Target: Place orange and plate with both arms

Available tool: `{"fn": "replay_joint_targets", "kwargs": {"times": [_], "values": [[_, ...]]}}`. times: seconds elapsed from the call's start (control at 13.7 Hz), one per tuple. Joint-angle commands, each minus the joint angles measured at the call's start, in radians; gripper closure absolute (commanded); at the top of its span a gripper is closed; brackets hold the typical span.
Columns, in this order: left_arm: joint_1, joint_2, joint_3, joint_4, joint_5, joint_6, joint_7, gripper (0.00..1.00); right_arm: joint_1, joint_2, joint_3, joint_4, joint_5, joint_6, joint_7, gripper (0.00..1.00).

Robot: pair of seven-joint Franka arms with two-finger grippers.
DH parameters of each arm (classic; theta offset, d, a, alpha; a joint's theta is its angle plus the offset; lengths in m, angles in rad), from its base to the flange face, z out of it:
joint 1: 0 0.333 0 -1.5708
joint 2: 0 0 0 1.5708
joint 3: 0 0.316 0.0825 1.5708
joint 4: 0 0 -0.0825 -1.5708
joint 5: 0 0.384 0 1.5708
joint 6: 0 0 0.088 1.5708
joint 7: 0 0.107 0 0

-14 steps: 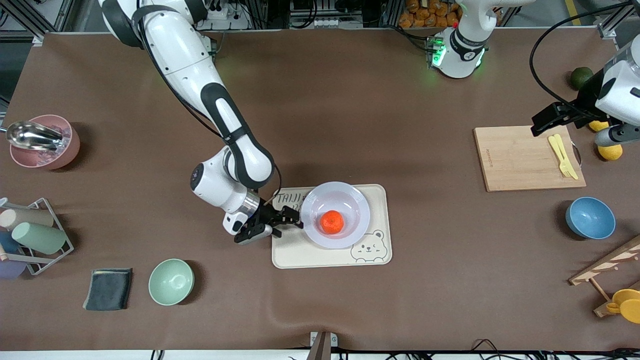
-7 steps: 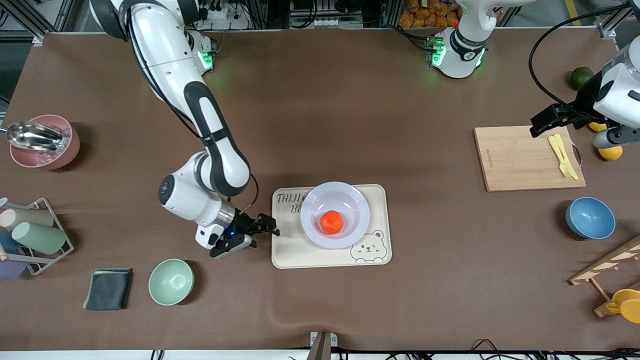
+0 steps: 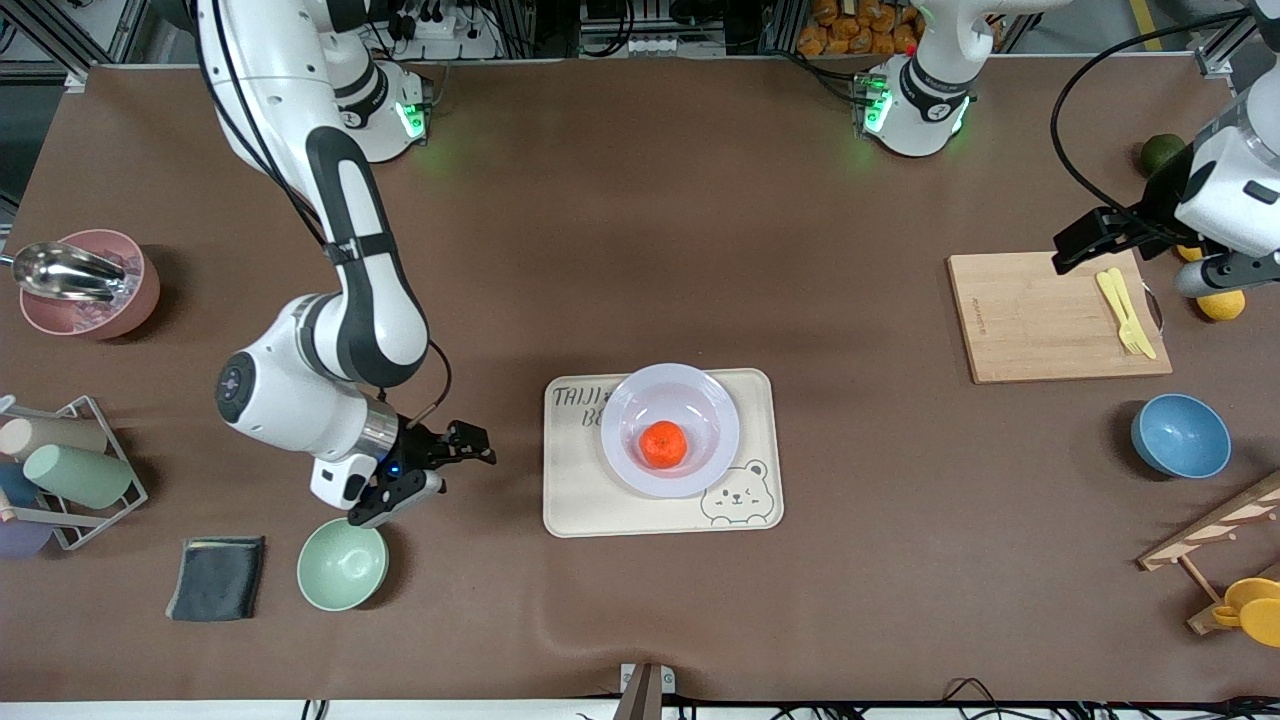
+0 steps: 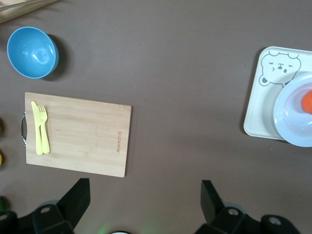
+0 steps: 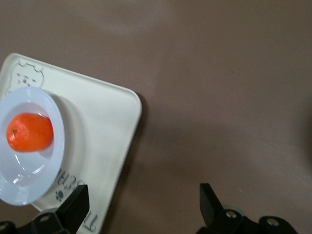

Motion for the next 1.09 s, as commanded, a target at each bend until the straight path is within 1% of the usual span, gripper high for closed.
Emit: {"fn": "replay_joint_targets", "kwargs": {"times": [0.0,0.15,0.22,0.36,0.44,0.58,0.66,0.8,1.02], "values": [[-0.002,-0.004,-0.011,0.006,-0.024,-0.001,0.015,0.0,0.024,-0.085,-0.022,-0.022,-0.186,-0.084,0.168,0.0],[0.001,-0.004,-0.011,0.008,-0.025,0.005,0.017,0.0,0.027,-0.132,-0.025,-0.018,-0.329,-0.136,0.297,0.0],[-0.002,-0.004,-0.011,0.007,-0.025,0.005,0.017,0.0,0.029,-0.148,-0.028,-0.01,-0.377,-0.173,0.338,0.0],[-0.001,-0.01,-0.011,0.003,-0.025,0.004,0.02,0.0,0.013,-0.182,-0.029,0.01,-0.407,-0.239,0.348,0.0],[0.001,-0.009,-0.011,0.005,-0.024,0.005,0.021,0.0,-0.008,-0.219,-0.028,0.005,-0.414,-0.265,0.349,0.0],[0.001,-0.007,-0.01,0.002,-0.025,0.005,0.02,0.0,-0.083,-0.268,-0.014,0.005,-0.44,-0.371,0.354,0.0],[0.002,-0.009,-0.011,0.002,-0.025,0.005,0.02,0.0,-0.141,-0.312,0.021,0.005,-0.49,-0.415,0.354,0.0],[0.001,-0.015,-0.01,0.006,-0.024,0.004,0.018,0.0,-0.276,-0.397,0.148,0.008,-0.622,-0.498,0.355,0.0],[-0.004,-0.006,-0.014,0.006,-0.015,0.005,0.012,0.0,-0.474,-0.515,0.317,0.008,-0.657,-0.61,0.355,0.0]]}}
